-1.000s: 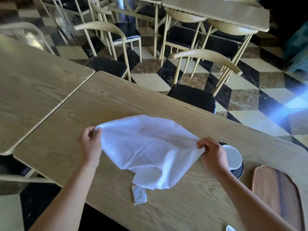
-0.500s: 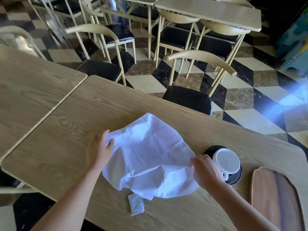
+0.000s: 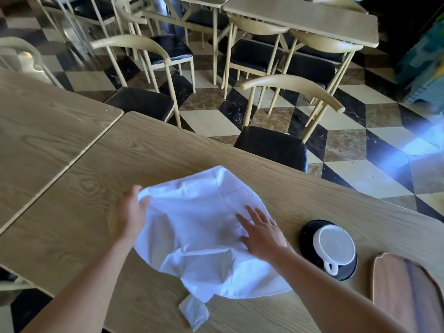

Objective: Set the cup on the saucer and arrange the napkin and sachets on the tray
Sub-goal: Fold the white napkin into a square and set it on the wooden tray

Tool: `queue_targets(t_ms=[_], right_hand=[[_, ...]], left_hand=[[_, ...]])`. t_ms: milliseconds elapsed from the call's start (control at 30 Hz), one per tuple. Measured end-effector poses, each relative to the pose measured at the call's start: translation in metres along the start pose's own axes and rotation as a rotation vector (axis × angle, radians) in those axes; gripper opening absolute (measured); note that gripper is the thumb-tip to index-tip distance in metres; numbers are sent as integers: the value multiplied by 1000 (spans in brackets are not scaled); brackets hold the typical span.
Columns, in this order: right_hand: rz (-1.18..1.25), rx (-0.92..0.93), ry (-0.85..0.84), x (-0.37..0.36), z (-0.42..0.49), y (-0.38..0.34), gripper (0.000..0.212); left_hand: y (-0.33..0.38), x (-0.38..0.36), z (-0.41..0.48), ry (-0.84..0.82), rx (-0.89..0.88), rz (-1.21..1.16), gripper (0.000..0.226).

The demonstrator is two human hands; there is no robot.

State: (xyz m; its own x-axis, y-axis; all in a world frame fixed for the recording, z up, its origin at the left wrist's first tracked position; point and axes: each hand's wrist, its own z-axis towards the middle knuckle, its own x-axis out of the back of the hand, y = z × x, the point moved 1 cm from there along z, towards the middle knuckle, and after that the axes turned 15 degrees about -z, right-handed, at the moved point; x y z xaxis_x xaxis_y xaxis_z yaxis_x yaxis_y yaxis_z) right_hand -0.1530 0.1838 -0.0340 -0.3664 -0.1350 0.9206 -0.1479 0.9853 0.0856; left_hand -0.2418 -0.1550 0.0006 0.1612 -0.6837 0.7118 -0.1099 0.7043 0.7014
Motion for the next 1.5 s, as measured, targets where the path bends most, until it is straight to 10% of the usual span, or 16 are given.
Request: queue_targets(t_ms=[233,633,800,1067,1200,1333,1500], right_hand=[[52,-167,129,-17,-23,-19,59],[80,-54,20,23,68,14,51],[551,-372,327,32,60,9,27],[1112,-715,-114,58,73,28,40],[1254,-719,200,62,70,33,27],[950,-705,462,69,56,48,35],[588,-546,254,53,43,59,50]], left_hand=[[20,-8,29,86,-183,187,75],[-47,-44,-102,-71,-158,249,56],[-35,-45,-90,21,40,103,61],[-14,-33,-65,144,497,-521,32],[-18,-25,-71,43,543,-361,22],[-18,-30,-86,-69,327,20,41],[-19,-31,-94,15,312,-12,31]])
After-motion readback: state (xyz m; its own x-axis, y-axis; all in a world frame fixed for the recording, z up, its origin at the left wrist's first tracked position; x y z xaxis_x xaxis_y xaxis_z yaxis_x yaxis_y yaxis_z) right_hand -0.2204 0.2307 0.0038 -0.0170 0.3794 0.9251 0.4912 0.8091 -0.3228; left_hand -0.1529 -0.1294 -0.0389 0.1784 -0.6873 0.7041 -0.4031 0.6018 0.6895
